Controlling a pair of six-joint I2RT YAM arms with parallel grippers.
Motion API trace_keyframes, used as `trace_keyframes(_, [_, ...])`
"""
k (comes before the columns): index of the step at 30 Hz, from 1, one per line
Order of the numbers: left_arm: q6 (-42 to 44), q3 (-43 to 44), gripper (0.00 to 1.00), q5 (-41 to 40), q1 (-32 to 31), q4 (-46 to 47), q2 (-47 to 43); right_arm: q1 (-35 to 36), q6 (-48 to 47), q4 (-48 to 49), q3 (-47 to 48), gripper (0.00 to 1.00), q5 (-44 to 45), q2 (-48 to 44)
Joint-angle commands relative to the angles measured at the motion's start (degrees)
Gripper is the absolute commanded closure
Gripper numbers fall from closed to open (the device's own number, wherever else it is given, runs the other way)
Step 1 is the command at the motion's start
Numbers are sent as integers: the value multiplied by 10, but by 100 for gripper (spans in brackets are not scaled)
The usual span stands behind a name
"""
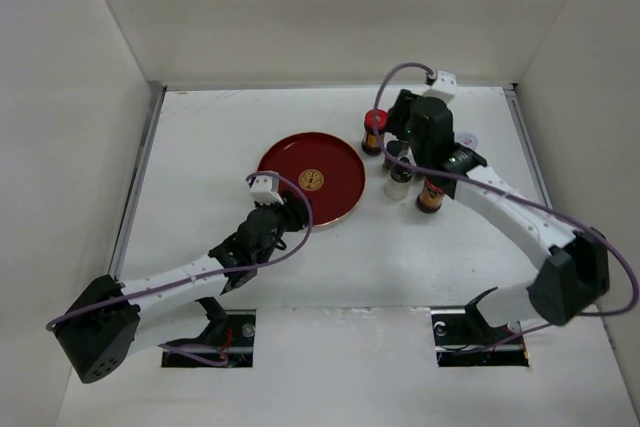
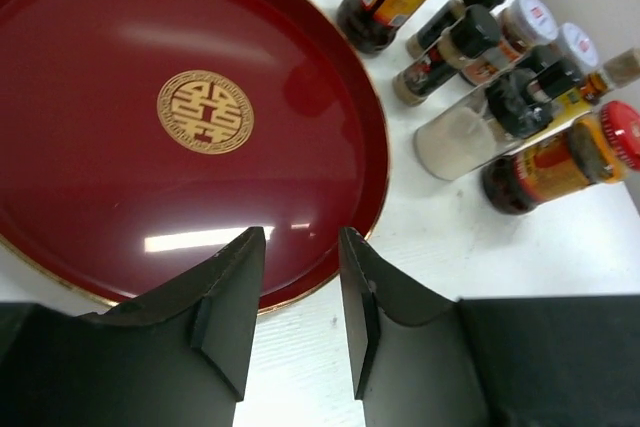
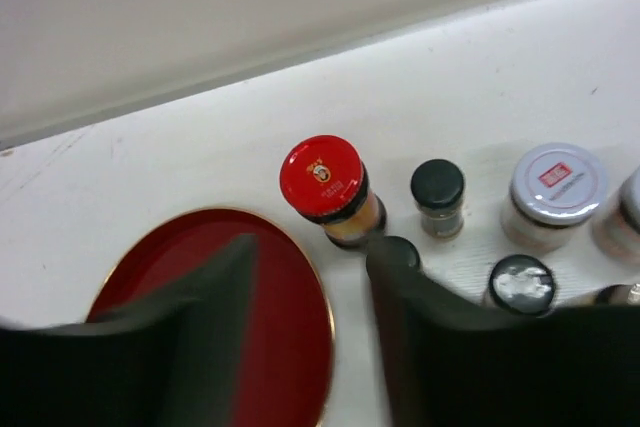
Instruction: Organize the condiment bottles
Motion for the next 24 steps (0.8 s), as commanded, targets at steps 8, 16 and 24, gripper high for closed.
trace_keyframes(8, [-61, -73, 45, -22, 76, 56, -74, -18, -94, -125, 223, 7, -47, 230])
trace_keyframes(16, [-81, -91, 32, -7, 96, 56, -91, -29, -101, -164, 309, 0, -40, 315])
trace_keyframes(24, [-95, -95, 28, -11, 97, 59, -82, -43, -95, -193, 341, 0, -64, 356])
